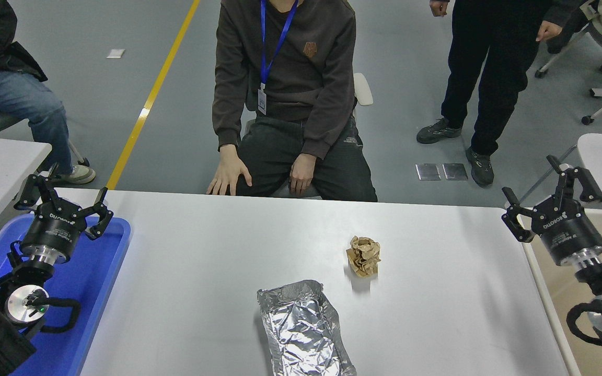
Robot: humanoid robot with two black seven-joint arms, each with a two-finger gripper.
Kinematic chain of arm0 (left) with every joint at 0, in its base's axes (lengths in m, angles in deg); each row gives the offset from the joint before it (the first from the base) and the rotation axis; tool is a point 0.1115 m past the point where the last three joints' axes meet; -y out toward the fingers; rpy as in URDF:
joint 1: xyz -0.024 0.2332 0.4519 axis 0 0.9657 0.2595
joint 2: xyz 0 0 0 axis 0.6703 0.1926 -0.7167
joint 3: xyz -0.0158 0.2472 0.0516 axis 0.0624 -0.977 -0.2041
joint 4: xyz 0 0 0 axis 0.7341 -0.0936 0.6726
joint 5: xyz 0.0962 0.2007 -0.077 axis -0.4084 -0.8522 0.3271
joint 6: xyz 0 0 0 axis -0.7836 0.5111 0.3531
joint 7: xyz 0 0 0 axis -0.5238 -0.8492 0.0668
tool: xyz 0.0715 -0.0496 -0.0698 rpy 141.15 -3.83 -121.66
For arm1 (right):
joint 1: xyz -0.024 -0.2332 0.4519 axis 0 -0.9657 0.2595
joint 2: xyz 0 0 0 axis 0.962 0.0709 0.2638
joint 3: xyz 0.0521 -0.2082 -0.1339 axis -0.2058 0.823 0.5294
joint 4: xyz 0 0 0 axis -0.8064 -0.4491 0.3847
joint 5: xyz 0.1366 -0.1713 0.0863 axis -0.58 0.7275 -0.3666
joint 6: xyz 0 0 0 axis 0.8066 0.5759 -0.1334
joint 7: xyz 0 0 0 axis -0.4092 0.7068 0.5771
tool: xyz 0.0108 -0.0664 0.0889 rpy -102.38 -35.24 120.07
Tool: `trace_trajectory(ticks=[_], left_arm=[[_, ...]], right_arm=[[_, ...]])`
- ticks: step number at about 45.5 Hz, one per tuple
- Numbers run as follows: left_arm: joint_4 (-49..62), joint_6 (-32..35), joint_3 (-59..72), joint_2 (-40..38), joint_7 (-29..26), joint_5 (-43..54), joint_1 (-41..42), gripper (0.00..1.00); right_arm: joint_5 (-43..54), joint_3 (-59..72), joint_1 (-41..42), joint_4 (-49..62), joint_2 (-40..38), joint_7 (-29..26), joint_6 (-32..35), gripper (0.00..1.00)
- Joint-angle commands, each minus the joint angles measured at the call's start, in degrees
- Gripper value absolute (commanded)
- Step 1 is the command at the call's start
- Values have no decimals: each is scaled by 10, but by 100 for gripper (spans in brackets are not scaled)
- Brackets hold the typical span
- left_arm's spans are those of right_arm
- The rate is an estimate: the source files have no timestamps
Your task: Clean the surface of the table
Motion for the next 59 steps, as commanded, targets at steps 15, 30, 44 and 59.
trace_trajectory(ticks=[15,30,44,59], left_arm=[[0,0,0,1,0,0,0,100],[-1,0,0,0,1,0,0,100],[0,0,0,0,1,0,0,100],[0,-1,1,0,1,0,0,100]], right_arm=[[176,94,45,-221,-87,-40,22,99],[252,99,71,-253,-40,-43,181,99],[429,99,72,-306,24,-89,179,99],[516,124,100,-339,102,-239,164,99]])
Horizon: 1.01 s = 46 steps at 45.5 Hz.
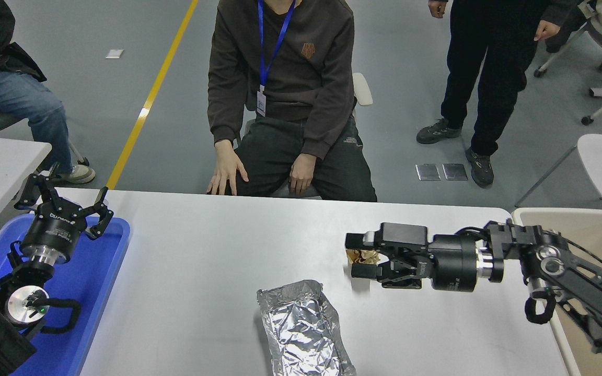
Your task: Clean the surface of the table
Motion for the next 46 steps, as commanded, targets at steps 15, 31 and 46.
trace_trajectory(ticks=[15,31,46], left_arm=[[0,-1,0,0,0,0,0,100],[0,-1,1,0,0,0,0,100],[0,-1,1,0,0,0,0,100]], right_arm=[[143,113,76,-20,61,-212,-26,99],[154,141,76,21,100,-360,-56,99],[154,138,54,62,142,-358,-60,99]])
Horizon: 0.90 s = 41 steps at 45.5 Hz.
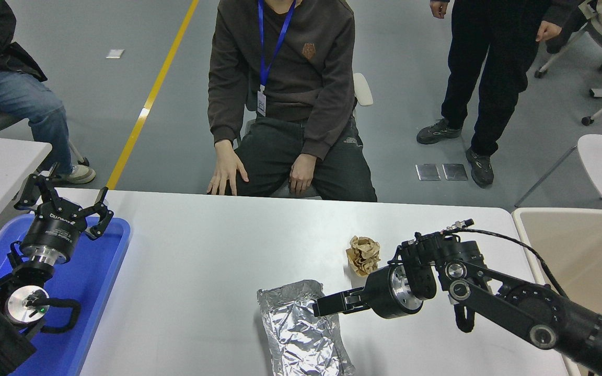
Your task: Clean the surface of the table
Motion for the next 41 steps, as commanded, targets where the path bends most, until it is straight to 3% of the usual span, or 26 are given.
trace_trajectory(ticks=[1,33,41], left_arm=[[0,0,0,0,0,0,0,100],[0,0,0,0,0,0,0,100],[0,0,0,0,0,0,0,100]], right_arm=[[3,3,-14,24,28,-13,-5,99],[-1,12,-45,67,47,-13,-51,91],[-1,14,-44,68,47,-10,-51,80]])
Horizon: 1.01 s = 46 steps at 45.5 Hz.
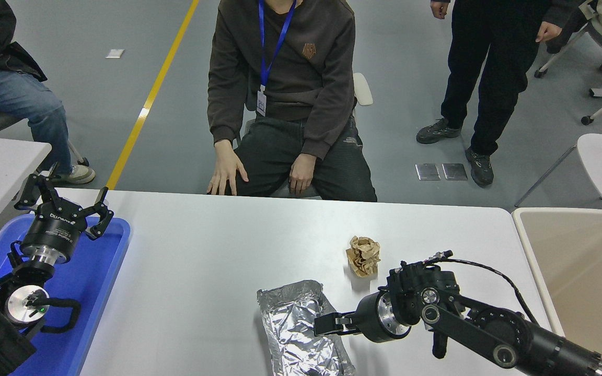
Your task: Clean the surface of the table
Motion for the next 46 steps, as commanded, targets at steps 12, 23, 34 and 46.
trace_trajectory(ticks=[12,23,34,46], left_arm=[[0,0,0,0,-1,0,0,100],[0,0,0,0,0,0,0,100],[0,0,0,0,0,0,0,100],[0,1,0,0,0,0,0,100]], right_arm=[[-1,7,-4,3,3,4,-5,51],[1,21,-14,3,3,5,-8,32],[2,23,-7,2,2,12,-8,0],[6,31,-7,2,-1,11,-44,0]])
